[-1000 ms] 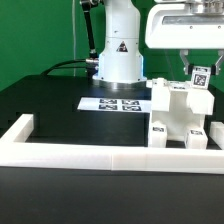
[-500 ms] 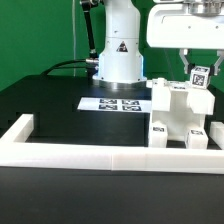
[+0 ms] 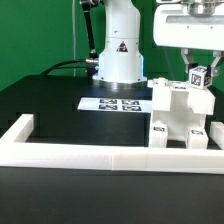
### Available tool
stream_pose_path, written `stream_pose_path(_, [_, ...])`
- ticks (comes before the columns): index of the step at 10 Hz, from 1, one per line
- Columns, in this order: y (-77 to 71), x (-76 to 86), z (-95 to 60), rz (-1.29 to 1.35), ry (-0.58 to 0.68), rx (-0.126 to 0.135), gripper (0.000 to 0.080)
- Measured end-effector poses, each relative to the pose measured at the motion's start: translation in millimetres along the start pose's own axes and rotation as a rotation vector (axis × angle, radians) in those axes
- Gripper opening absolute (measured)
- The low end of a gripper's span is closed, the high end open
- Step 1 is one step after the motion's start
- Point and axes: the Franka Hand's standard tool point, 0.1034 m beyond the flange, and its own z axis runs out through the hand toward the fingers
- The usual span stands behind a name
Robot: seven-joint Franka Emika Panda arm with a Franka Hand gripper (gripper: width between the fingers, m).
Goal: Assemble chair
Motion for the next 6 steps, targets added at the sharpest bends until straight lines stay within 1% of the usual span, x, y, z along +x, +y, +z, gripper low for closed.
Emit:
stream_pose_path(5, [-0.8, -1.5, 0.2, 0.324, -0.001, 0.000, 0.0285])
stream_pose_path(6, [-0.9, -1.8, 0.3, 0.354, -0.002, 0.000, 0.0285])
